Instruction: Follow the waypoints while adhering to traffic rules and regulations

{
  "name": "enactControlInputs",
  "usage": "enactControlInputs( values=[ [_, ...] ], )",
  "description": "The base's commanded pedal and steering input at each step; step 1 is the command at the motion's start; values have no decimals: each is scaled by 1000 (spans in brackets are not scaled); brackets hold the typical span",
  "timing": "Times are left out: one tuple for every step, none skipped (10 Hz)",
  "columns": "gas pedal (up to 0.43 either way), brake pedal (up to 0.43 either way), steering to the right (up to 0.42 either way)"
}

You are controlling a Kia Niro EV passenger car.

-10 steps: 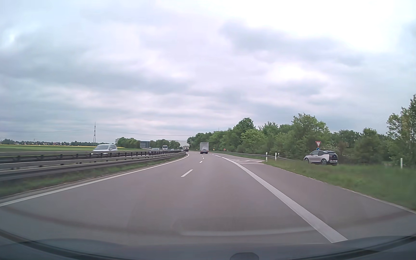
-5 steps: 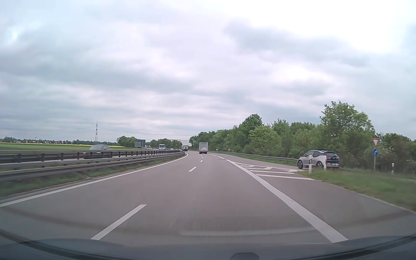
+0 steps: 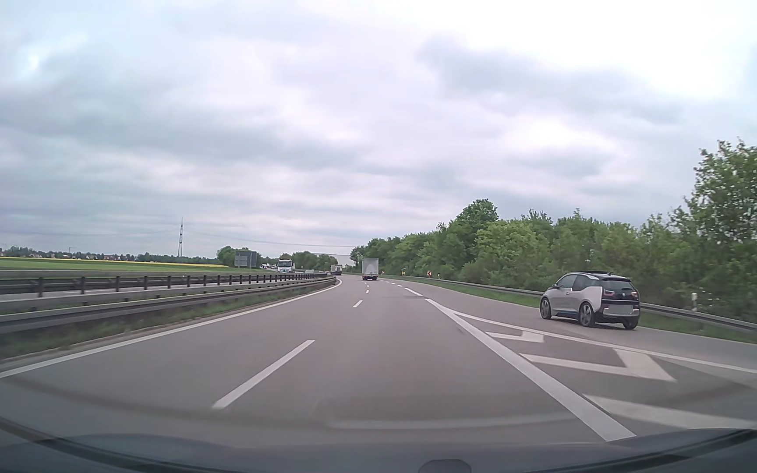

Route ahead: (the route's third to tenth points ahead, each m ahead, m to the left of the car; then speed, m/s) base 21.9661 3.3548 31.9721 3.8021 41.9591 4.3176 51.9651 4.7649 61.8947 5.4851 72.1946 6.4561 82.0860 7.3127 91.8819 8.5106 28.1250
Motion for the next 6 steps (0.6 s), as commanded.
enactControlInputs(
  values=[
    [150, 0, -13],
    [150, 0, -14],
    [150, 0, -13],
    [150, 0, -12],
    [150, 0, -10],
    [157, 0, -9]
  ],
)
